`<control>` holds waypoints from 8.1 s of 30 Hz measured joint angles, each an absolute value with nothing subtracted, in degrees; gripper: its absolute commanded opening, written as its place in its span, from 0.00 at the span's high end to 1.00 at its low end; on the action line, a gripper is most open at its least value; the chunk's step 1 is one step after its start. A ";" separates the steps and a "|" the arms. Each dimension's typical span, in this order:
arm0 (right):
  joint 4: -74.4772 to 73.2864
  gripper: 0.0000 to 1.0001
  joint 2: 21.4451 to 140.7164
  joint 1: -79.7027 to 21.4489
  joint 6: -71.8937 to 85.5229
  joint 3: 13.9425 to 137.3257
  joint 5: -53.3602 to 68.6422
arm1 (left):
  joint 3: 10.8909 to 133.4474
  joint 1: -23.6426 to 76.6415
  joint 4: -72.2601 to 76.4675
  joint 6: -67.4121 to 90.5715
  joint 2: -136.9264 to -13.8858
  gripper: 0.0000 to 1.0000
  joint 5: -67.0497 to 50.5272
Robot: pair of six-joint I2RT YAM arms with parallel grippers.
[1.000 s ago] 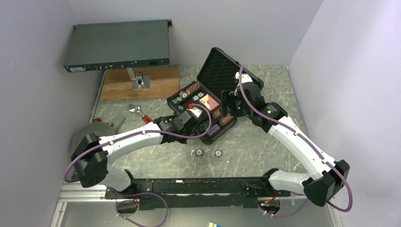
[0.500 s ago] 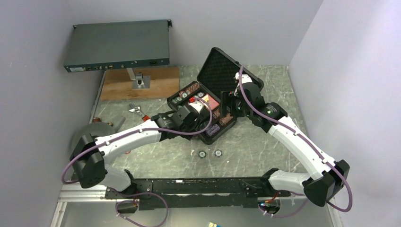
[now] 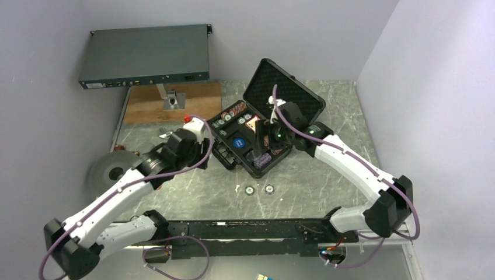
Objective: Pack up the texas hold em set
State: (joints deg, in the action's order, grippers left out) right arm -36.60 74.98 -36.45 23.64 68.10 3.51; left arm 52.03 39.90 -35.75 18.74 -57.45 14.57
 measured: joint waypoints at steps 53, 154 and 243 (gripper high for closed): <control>-35.66 0.10 94.76 -27.20 19.77 99.59 -11.62 | 43.22 36.56 -40.99 16.12 -32.14 0.32 15.81; -28.91 0.68 92.97 -33.61 29.85 81.56 6.31 | 43.22 36.14 -40.49 19.07 -38.92 0.26 13.82; -12.97 0.87 86.04 -29.02 26.06 55.64 15.66 | 20.80 44.31 35.99 53.41 -79.59 0.62 -7.62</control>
